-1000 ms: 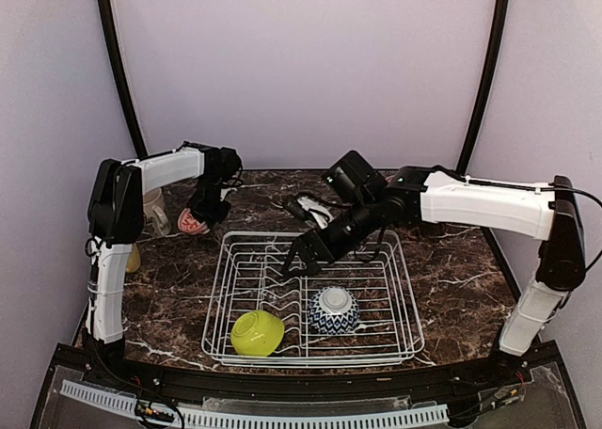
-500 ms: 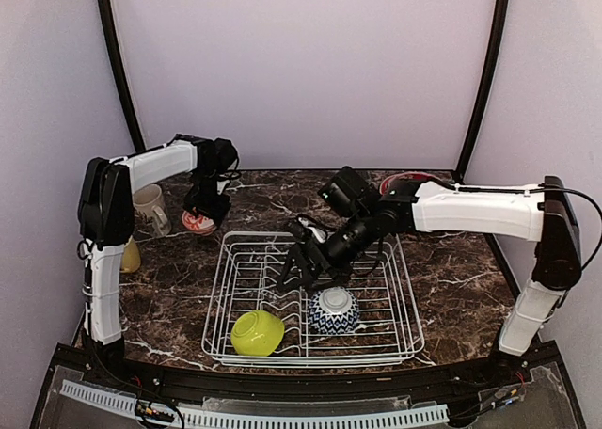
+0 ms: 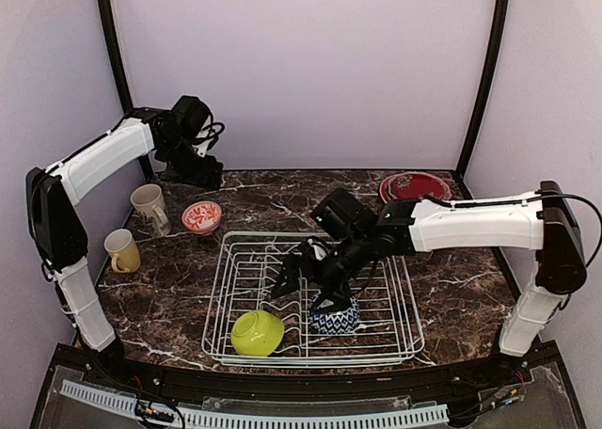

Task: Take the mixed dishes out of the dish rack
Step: Grab the bowl from the dish rack.

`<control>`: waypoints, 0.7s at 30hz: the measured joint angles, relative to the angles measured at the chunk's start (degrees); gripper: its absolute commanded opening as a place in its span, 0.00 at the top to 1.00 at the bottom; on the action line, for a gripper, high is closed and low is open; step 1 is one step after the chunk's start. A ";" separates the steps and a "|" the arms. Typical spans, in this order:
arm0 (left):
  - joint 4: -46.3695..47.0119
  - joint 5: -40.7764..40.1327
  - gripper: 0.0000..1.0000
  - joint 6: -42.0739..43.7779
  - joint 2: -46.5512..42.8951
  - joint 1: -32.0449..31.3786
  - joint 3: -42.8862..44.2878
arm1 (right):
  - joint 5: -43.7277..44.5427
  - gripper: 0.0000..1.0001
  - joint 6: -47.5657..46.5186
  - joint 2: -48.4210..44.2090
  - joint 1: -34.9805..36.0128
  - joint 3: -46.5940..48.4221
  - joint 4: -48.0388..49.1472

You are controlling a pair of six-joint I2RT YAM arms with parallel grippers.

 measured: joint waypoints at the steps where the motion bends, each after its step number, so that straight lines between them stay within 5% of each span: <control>1: 0.28 0.15 0.23 -0.04 -0.52 -0.09 -0.28 | 1.36 0.01 2.08 -0.04 0.83 -0.15 0.44; 21: 4.20 -0.17 0.04 -1.16 -1.81 -0.04 -2.95 | 21.90 0.04 24.96 4.50 11.34 3.04 1.70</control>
